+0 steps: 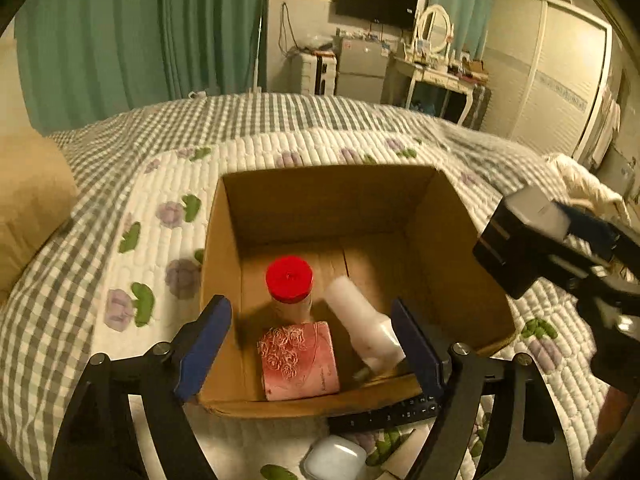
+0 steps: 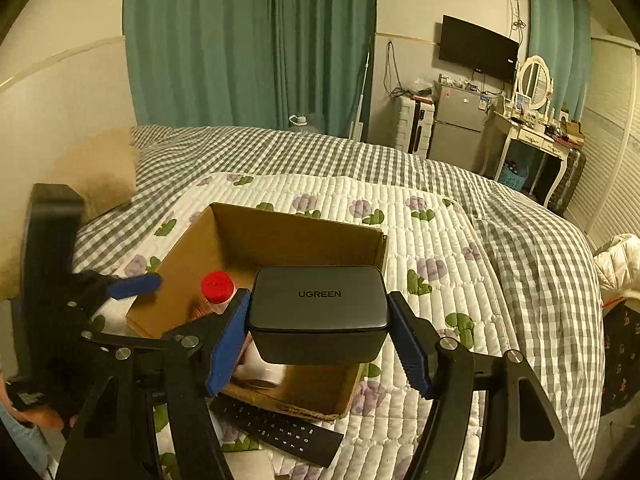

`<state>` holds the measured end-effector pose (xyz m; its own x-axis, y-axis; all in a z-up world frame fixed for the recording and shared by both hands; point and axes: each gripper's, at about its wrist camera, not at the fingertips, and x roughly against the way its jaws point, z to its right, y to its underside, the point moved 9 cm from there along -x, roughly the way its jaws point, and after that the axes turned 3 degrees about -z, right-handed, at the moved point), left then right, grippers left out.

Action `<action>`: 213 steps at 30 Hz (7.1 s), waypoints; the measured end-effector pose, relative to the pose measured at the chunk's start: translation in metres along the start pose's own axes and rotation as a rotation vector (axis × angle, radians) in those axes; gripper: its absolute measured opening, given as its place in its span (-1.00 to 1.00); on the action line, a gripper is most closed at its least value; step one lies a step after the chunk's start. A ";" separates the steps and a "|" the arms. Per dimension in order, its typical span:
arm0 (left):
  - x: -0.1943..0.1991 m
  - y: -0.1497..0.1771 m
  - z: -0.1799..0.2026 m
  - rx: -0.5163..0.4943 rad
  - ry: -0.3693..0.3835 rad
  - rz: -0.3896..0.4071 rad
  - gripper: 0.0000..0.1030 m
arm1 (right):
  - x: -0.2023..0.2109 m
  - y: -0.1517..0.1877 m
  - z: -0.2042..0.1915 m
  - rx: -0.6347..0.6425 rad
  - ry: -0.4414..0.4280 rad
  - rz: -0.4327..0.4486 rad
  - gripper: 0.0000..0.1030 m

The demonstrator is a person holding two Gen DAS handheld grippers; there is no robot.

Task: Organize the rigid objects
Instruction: 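Place the card case into the box with left tool while right tool drops the charger in, then grasp the light-blue earbud case with left tool while right tool grasps the white charger cube, then drop the earbud case into the box with left tool while right tool drops the cube in, then grasp the white square charger with left tool while right tool grasps the black remote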

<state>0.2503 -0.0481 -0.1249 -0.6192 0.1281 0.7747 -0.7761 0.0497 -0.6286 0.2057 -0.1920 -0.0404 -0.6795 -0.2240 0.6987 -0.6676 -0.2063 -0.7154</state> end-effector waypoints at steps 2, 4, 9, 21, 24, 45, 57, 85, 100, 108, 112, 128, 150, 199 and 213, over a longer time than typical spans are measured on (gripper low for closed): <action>0.008 -0.003 -0.005 0.003 -0.003 0.016 0.63 | -0.005 -0.001 0.000 -0.004 -0.002 0.000 0.30; 0.018 -0.005 -0.010 0.008 -0.014 0.035 0.64 | -0.010 0.001 0.000 -0.001 -0.002 -0.003 0.30; 0.034 -0.004 -0.026 0.017 -0.051 0.071 0.71 | -0.032 0.010 -0.008 0.025 -0.006 -0.032 0.30; 0.048 0.014 -0.035 0.025 -0.077 0.079 0.72 | -0.032 0.014 -0.006 -0.001 0.018 -0.016 0.55; 0.060 0.017 -0.033 0.026 -0.078 0.091 0.78 | -0.006 0.009 -0.007 0.012 0.037 0.008 0.64; 0.093 0.081 -0.044 0.069 -0.104 0.090 1.00 | 0.063 0.099 -0.058 0.054 0.037 -0.056 1.00; 0.058 0.132 -0.054 0.064 -0.102 -0.012 1.00 | 0.006 0.179 -0.087 0.013 -0.048 -0.300 0.98; 0.051 0.129 -0.044 0.040 -0.106 -0.040 1.00 | 0.005 0.159 -0.091 0.041 -0.054 -0.257 -0.20; -0.040 0.153 0.003 -0.047 -0.091 -0.226 0.76 | 0.000 0.144 -0.013 -0.095 -0.014 -0.233 -0.20; -0.057 0.150 0.020 -0.086 -0.011 -0.251 0.37 | -0.004 0.150 -0.012 -0.113 -0.029 -0.243 -0.20; -0.057 0.151 0.022 -0.108 -0.002 -0.259 0.11 | -0.003 0.150 -0.013 -0.109 -0.021 -0.241 -0.20; 0.054 0.085 0.017 -0.089 -0.005 0.025 0.11 | 0.047 0.097 -0.026 -0.021 -0.002 -0.094 -0.20; 0.020 -0.065 -0.006 -0.057 -0.060 0.117 0.11 | 0.025 -0.060 -0.012 0.016 -0.017 0.086 -0.20; 0.086 0.012 -0.041 0.050 -0.088 0.139 0.97 | 0.051 0.044 0.016 -0.037 0.033 -0.013 0.72; 0.001 0.117 0.001 0.065 -0.070 -0.084 0.97 | 0.004 0.141 0.025 -0.020 0.002 -0.193 0.72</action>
<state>0.1589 -0.0436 -0.1973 -0.5565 0.0569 0.8289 -0.8305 -0.0075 -0.5570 0.1170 -0.2456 -0.1387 -0.5390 -0.1801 0.8228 -0.7914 -0.2262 -0.5680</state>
